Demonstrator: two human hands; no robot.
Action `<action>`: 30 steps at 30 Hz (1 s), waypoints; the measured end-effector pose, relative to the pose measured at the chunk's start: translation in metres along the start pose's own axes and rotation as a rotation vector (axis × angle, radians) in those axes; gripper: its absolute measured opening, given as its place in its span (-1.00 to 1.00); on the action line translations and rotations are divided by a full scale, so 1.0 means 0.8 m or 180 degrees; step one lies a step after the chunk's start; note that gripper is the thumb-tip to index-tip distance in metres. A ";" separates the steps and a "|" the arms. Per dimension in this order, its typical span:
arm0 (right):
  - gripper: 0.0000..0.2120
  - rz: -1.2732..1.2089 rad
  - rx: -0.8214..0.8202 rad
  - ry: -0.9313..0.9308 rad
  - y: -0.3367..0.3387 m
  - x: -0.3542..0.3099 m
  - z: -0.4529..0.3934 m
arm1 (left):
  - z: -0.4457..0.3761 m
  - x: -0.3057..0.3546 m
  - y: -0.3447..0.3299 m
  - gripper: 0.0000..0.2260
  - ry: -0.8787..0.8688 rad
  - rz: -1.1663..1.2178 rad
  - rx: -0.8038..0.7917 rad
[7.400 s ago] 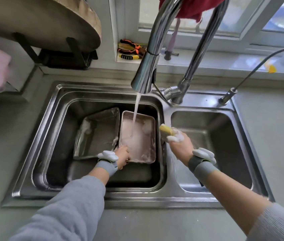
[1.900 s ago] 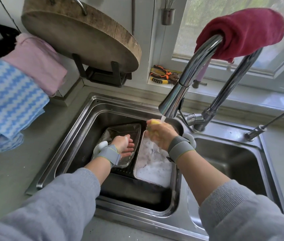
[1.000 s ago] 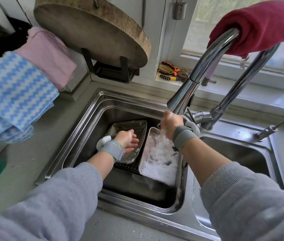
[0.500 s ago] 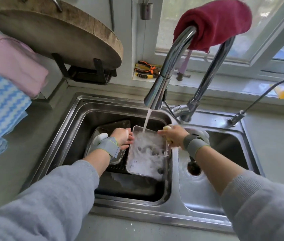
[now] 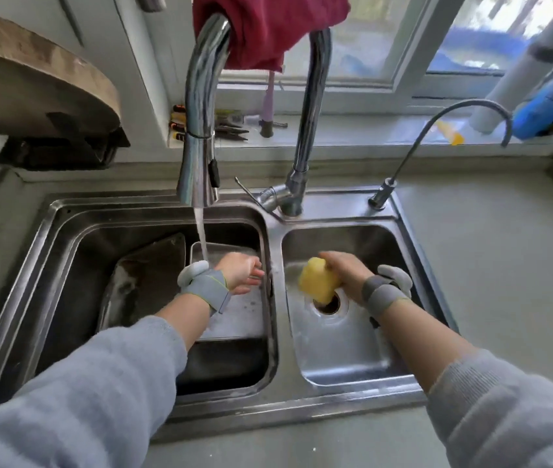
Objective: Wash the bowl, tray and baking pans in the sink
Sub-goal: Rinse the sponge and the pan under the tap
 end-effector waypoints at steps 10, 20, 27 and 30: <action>-0.79 -0.1794 -0.0390 -0.0218 0.028 -0.028 -0.047 | -0.038 0.008 -0.010 -0.78 0.0185 0.0115 0.0366; -0.96 -0.3046 0.0042 -0.0196 0.026 -0.050 -0.112 | -0.065 0.002 -0.009 -0.79 0.0189 0.0192 0.0680; -0.67 -0.3136 0.0417 -0.0660 0.031 -0.058 -0.125 | -0.070 -0.007 -0.010 -0.77 0.0243 0.0293 0.0610; -0.69 -0.2068 0.0360 -0.0843 0.033 -0.061 -0.117 | -0.069 -0.013 -0.007 -0.74 0.0329 0.0396 0.0528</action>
Point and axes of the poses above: each hand's wrist, its own z-axis away from the middle knuckle, its own y-axis out of the back of the hand, x = y × z, the point moved 7 cm from there along -z, towards the middle knuckle, and after that the axes turned 6 degrees about -z, right-handed, at the moved point
